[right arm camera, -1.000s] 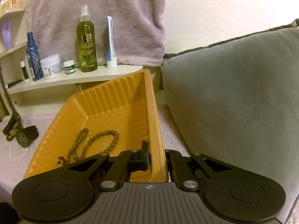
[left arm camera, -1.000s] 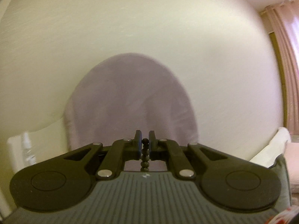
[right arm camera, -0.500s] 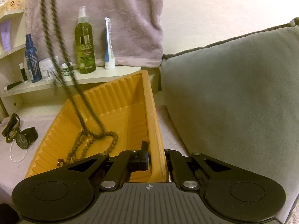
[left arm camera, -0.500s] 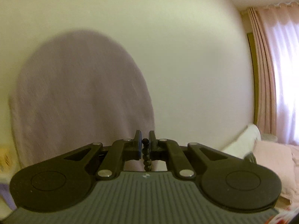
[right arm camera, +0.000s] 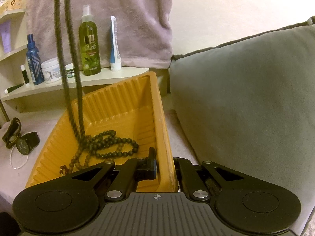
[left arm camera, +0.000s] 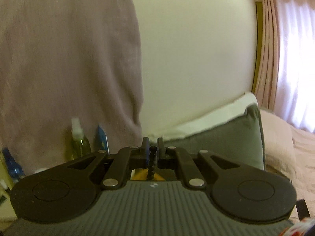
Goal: Organize jewelry
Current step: 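Lift the bead strand high with the left gripper and lower it into the tray, then open the left gripper to drop the bead strand in the tray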
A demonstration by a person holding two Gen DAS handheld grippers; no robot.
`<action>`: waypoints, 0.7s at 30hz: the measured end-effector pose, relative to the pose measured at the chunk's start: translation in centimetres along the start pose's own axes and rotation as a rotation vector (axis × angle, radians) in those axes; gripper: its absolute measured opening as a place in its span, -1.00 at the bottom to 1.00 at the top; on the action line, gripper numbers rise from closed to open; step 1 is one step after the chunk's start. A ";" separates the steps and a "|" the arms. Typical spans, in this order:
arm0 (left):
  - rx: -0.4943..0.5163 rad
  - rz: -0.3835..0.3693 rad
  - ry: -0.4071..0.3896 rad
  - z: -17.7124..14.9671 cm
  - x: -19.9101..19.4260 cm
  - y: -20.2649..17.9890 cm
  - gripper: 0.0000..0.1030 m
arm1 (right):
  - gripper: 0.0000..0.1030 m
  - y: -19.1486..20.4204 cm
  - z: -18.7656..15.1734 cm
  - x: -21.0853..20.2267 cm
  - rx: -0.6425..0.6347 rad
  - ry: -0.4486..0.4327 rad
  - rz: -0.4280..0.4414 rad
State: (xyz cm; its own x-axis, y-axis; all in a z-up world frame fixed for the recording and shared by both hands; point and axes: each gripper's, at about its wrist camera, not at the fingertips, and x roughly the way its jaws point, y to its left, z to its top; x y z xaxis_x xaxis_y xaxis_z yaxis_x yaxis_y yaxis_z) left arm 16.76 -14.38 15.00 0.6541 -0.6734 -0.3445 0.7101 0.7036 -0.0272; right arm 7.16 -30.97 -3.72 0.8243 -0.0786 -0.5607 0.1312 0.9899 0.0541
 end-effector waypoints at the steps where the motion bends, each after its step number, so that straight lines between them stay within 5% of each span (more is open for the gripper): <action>1: -0.001 -0.003 0.015 -0.5 0.3 0.1 -0.89 | -0.93 0.0 0.0 0.0 0.000 0.000 0.000; 12: 0.052 -0.218 0.248 -7.0 3.6 0.6 -0.89 | -0.93 0.1 0.1 0.1 -0.003 0.003 0.001; 21: 0.079 -0.265 0.403 -11.5 5.4 1.5 -0.89 | -0.93 0.1 0.1 0.1 -0.004 0.003 0.001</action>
State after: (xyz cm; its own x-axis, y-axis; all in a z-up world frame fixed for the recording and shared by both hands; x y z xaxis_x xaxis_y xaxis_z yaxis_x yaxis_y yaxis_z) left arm 18.34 -14.37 2.37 0.3064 -0.6749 -0.6713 0.8662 0.4901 -0.0974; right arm 7.26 -30.91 -3.69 0.8228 -0.0775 -0.5630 0.1284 0.9904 0.0514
